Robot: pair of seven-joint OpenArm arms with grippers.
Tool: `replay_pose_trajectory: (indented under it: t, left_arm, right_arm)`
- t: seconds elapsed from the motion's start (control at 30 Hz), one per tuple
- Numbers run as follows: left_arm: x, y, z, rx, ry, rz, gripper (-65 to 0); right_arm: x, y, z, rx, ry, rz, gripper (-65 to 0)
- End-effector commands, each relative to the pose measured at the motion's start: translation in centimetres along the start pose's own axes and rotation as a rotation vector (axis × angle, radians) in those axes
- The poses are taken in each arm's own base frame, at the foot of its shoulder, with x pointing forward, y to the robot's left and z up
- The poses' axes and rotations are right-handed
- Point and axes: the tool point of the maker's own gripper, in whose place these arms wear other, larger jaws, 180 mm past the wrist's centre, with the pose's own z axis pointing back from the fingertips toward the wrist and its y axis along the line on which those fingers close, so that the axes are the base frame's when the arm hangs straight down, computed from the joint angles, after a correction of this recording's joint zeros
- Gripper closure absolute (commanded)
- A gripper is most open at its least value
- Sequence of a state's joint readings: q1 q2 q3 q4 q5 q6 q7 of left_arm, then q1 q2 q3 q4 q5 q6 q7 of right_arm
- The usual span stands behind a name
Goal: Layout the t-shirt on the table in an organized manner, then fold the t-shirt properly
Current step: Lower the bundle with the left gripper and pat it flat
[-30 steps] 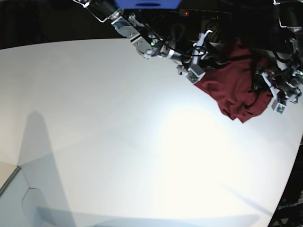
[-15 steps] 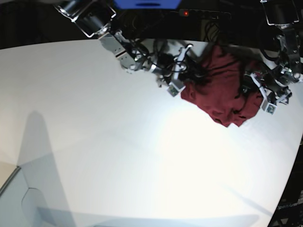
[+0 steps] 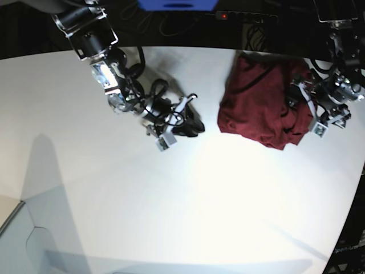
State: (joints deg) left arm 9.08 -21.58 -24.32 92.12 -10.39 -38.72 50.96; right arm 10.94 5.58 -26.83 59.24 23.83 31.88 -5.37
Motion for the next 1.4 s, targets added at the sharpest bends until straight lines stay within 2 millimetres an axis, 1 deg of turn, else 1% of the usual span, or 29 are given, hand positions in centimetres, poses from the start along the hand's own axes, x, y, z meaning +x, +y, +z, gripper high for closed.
replay_pose_trajectory:
  t: [0.0,0.1,0.2,0.27,0.33,0.4,0.43,0.57,0.63,0.7,0.8,0.87,0.9,0.97,1.0,1.07,1.13,1.2,1.23,1.3,1.37]
  left_arm:
    - [1.6,2.4,1.5,0.063,-0.047,0.003,-65.0]
    - [2.5,3.7,3.0,0.100,-0.089,0.032,-65.0]
    - [2.7,4.0,3.2,0.100,-0.108,0.054,-65.0]
    - [1.8,3.9,2.6,0.082,-0.089,0.080,-65.0]
    - [0.8,3.8,1.9,0.067,-0.067,0.103,-65.0]
    - [0.8,3.5,1.3,0.053,-0.068,0.128,-65.0]
    - [0.8,3.0,0.7,0.038,-0.071,0.156,-65.0]
    - [0.7,2.1,-0.6,0.005,-0.093,0.205,-65.0]
    - [0.5,1.3,-1.3,-0.016,-0.108,0.234,-65.0]
    - [0.1,0.2,-2.2,-0.043,-0.111,0.272,-65.0]
    - [-0.6,-0.4,-2.8,-0.062,-0.098,0.299,-65.0]
    - [-1.3,-0.6,-3.3,-0.072,-0.081,0.317,-65.0]
    - [-1.1,-0.5,-3.5,-0.075,-0.083,0.324,-65.0]
    - [-1.4,-0.6,-4.1,-0.087,-0.070,0.344,-65.0]
    - [-1.8,-0.7,-4.3,-0.092,-0.062,0.353,-65.0]
    - [-1.3,-0.7,-4.4,-0.098,-0.084,0.350,-65.0]
    - [-0.4,-1.0,-4.7,-0.115,-0.106,0.332,-51.5]
    - [-0.1,-1.4,-5.2,-0.131,-0.107,0.328,-32.8]
    - [0.2,-1.6,-5.5,-0.142,-0.106,0.326,-24.4]
    - [0.9,-1.7,-5.9,-0.150,-0.109,0.319,-12.3]
    - [1.8,-1.8,-6.4,-0.160,-0.114,0.312,-0.4]
  right_arm:
    - [2.7,-0.1,-0.2,0.009,-0.076,0.008,-14.0]
    - [2.8,-0.4,-0.1,0.002,-0.081,0.005,-14.0]
    - [2.5,-0.3,0.0,0.001,-0.077,0.000,-14.0]
    - [2.1,-0.3,0.2,-0.003,-0.075,-0.009,-14.0]
    - [2.5,0.1,0.2,0.003,-0.088,-0.004,-14.0]
    - [2.3,0.4,0.3,0.009,-0.087,-0.007,-14.0]
    - [2.2,0.6,0.3,0.011,-0.089,-0.007,-14.0]
    - [2.3,0.7,0.4,0.012,-0.089,-0.005,-14.0]
    - [1.7,0.8,0.5,0.011,-0.081,-0.015,-14.0]
    - [1.4,0.9,0.6,0.011,-0.078,-0.020,-14.0]
    - [1.1,0.9,0.7,0.010,-0.073,-0.022,-13.9]
    - [0.8,0.3,1.2,-0.001,-0.061,-0.013,-13.9]
    - [0.7,0.1,1.3,-0.005,-0.059,-0.011,-13.9]
    - [0.7,0.0,1.4,-0.006,-0.059,-0.012,-13.8]
    - [0.9,-0.5,1.6,-0.019,-0.066,-0.015,-13.8]
    - [1.3,-2.4,2.7,-0.065,-0.080,-0.022,-13.8]
    - [1.2,-3.7,3.7,-0.103,-0.091,-0.037,-13.8]
    - [2.4,-5.4,5.2,-0.150,-0.123,-0.028,-13.9]
    - [2.4,-6.0,6.0,-0.168,-0.126,-0.025,-13.9]
    - [3.0,-7.1,7.6,-0.203,-0.147,-0.008,-13.9]
    - [3.4,-8.5,9.6,-0.246,-0.154,0.013,-13.9]
